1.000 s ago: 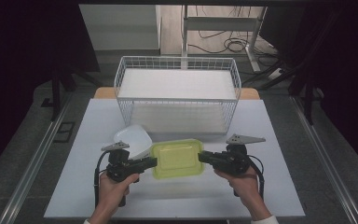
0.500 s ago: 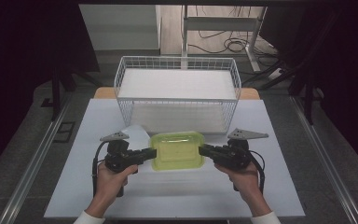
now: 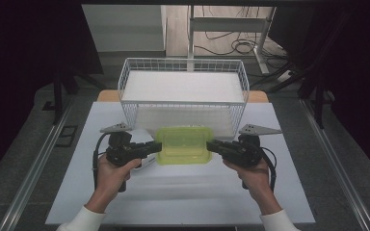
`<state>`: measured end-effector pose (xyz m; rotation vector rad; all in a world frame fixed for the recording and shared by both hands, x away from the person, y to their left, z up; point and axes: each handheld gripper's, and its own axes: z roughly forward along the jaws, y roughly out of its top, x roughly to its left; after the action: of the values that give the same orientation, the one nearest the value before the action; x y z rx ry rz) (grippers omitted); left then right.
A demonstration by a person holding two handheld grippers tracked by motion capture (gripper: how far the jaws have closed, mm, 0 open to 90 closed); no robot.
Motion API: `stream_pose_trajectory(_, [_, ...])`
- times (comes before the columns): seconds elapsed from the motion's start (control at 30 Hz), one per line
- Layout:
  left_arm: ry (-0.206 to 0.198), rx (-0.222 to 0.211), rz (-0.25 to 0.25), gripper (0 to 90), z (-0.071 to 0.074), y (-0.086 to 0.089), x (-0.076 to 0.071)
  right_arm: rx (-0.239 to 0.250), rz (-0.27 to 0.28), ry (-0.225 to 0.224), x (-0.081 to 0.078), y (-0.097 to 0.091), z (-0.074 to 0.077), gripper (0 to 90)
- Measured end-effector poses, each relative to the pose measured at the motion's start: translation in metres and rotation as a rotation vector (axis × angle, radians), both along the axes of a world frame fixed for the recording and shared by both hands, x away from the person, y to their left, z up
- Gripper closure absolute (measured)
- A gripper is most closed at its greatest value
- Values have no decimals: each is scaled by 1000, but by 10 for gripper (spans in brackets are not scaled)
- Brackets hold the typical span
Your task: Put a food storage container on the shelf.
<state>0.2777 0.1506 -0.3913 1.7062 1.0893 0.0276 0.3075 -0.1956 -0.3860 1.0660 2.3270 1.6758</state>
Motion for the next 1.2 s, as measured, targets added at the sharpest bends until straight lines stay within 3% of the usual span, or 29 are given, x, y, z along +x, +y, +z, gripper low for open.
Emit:
stream_pose_trajectory(0.4, [-13,14,-3,795,12,-1,12,19,-16,-11,9,-1,5,792])
stream_pose_trajectory(0.7, [-38,14,-1,795,33,2,16,24,-15,-47,13,2,24,791])
stream_pose_trajectory(1.0, [-40,-20,0,795,39,6,26,29,-11,-66,22,5,38,792])
stream_pose_trajectory(1.2, [-54,-12,2,795,48,4,30,42,-13,-75,26,3,45,794])
